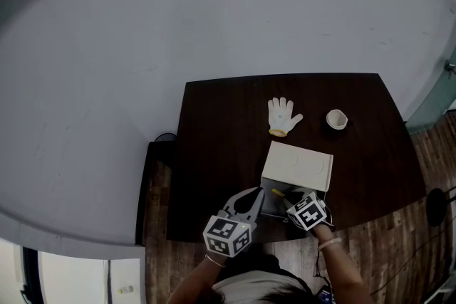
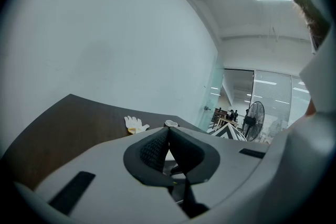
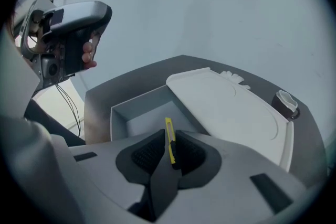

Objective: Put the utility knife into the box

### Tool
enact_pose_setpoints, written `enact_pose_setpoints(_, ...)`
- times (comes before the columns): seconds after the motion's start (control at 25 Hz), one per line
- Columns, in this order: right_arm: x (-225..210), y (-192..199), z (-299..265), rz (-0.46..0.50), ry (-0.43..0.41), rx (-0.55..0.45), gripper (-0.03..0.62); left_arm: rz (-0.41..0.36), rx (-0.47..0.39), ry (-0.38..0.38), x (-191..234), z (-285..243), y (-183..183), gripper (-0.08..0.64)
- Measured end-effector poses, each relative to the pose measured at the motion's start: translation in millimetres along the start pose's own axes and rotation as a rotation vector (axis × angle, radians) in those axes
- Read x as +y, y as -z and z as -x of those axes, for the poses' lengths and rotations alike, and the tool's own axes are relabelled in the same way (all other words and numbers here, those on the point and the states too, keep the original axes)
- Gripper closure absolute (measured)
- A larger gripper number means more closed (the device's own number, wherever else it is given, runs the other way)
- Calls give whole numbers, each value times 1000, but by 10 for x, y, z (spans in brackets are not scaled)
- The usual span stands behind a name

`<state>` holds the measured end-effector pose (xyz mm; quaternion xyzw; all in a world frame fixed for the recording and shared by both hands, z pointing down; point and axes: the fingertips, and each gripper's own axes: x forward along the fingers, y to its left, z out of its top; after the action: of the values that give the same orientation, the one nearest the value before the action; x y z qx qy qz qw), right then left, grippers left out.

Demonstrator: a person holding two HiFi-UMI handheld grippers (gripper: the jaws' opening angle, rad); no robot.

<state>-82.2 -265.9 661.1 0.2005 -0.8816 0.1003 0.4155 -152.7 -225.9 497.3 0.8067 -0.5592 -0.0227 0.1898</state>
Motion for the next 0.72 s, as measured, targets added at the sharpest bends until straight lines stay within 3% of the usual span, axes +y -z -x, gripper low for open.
enact_pose_setpoints(0.52, -9, -397, 524, -139, 111, -226, 563, -7, -2, 10, 11, 41, -140, 541)
enact_pose_setpoints(0.72, -22, -581, 780, -149, 155, -309, 566, -30, 7, 18, -17, 39, -194, 541)
